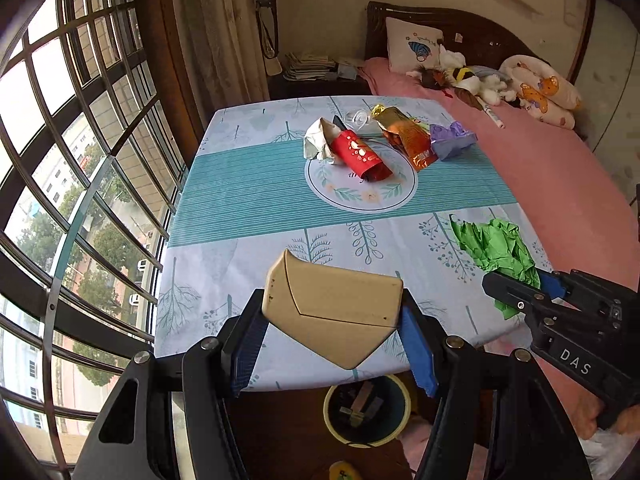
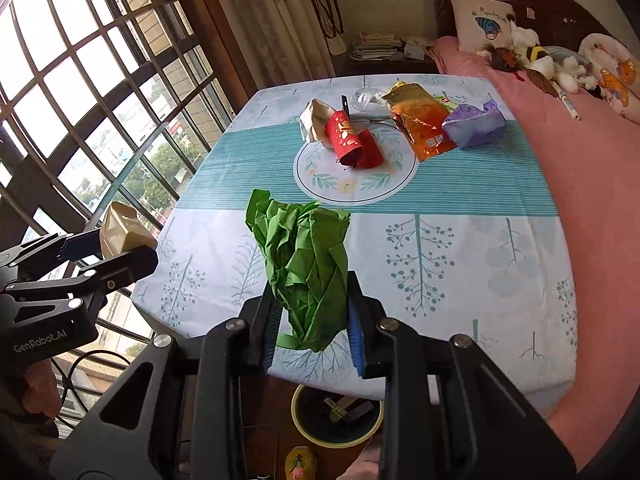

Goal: Collect trash
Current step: 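Carry the beige box and green paper down over the trash bin with both grippers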

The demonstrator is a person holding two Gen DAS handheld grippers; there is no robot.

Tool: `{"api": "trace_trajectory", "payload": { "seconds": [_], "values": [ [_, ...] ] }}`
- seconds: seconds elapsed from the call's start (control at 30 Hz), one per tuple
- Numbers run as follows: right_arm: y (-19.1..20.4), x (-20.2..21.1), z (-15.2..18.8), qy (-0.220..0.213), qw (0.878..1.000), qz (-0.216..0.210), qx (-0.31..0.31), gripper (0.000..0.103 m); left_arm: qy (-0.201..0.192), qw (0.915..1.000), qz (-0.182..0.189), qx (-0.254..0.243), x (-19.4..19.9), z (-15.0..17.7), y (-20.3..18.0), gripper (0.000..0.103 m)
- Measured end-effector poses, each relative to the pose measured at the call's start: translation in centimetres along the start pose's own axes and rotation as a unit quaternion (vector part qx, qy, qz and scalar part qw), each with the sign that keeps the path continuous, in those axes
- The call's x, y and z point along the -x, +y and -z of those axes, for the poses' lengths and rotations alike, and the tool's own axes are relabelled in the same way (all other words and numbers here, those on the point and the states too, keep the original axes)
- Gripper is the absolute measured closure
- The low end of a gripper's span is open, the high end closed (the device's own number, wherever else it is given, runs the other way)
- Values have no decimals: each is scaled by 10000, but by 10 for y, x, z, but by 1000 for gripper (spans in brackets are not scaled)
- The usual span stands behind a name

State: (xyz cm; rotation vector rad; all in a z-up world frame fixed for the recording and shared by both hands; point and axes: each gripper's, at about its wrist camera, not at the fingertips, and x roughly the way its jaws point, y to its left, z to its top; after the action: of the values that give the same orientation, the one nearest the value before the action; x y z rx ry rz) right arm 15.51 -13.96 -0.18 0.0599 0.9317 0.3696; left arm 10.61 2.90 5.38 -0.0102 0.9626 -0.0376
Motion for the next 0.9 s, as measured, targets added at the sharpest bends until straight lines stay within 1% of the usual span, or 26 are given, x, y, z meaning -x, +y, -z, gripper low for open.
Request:
{"api": "trace_trajectory", "payload": {
  "seconds": [0.23,0.4,0.6,0.8,0.9],
  "values": [
    [24,36,66,-28,9991,256,-344,77,61,9993,222,-287,27,56,10,40],
    [29,42,110,245,9972,387,-594,77,338,9980,371,-395,28,97,10,40],
    [27,35,155,616,9941,509,-733,77,743,9950,487,-456,5,137,-6,40],
    [10,5,206,1139,9869,514,-1026,77,1130,9898,504,-699,-35,179,-36,40],
    [0,-13,230,1334,9825,541,-1181,77,1356,9865,540,-739,-63,201,-51,40]
  ]
}}
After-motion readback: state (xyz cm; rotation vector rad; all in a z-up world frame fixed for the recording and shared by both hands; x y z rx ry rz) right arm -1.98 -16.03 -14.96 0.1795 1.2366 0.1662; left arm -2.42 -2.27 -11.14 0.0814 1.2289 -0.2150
